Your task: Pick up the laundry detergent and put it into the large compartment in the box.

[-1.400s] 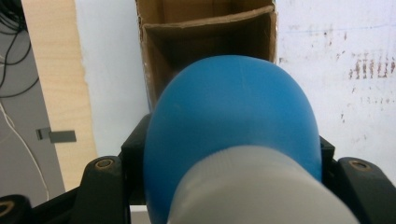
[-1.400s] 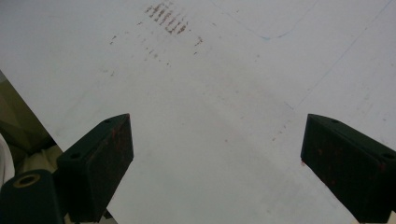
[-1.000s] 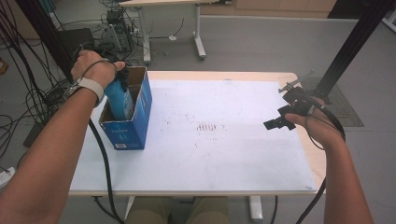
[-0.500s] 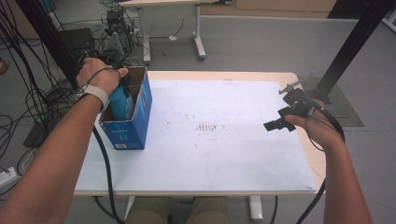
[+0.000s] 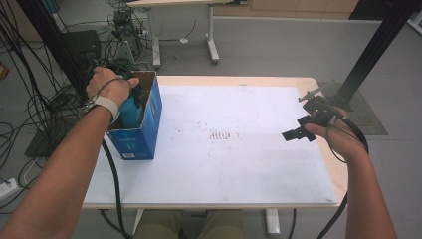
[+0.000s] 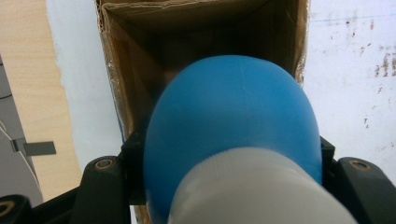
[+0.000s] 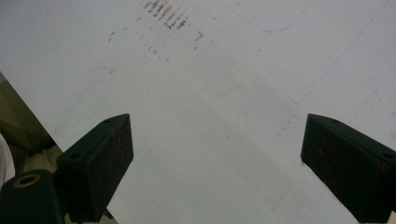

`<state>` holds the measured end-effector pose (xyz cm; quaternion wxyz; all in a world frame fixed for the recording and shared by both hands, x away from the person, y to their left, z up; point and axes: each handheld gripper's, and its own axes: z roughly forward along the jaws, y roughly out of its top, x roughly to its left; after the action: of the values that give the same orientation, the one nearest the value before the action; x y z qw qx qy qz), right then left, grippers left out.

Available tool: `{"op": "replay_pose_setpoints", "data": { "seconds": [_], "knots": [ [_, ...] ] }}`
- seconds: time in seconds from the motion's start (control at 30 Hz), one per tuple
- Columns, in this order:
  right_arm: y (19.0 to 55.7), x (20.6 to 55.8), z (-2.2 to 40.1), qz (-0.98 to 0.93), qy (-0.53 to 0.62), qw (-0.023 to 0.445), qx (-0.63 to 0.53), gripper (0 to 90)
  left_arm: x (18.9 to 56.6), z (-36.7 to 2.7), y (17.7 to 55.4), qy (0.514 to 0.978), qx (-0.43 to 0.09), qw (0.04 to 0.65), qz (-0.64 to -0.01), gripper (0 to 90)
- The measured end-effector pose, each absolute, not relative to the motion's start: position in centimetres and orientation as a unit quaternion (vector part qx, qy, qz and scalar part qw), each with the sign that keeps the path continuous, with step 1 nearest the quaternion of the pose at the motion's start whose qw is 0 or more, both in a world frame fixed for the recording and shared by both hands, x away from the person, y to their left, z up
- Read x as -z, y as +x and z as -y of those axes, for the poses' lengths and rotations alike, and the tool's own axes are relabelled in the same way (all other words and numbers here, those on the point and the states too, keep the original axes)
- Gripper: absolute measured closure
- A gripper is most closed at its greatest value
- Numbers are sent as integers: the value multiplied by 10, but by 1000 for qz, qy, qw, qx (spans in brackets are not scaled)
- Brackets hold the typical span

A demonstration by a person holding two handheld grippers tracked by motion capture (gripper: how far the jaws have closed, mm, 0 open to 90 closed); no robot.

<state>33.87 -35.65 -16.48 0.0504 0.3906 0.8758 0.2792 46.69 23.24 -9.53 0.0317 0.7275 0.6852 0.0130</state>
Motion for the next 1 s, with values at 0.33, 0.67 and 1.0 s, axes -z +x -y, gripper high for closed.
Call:
{"op": "replay_pose_setpoints", "data": {
  "seconds": [0.33, 0.67, 1.0],
  "knots": [
    [339, 166, 357, -875, 391, 50, -280, 91, 103, -230, 468, 729, -18, 25, -684, 391],
    [338, 167, 359, -874, 394, 50, -280, 91, 108, -227, 468, 730, -19, 24, -682, 391],
    [337, 168, 361, -873, 395, 50, -281, 91, 114, -225, 469, 733, -16, 19, -680, 391]
  ]
}}
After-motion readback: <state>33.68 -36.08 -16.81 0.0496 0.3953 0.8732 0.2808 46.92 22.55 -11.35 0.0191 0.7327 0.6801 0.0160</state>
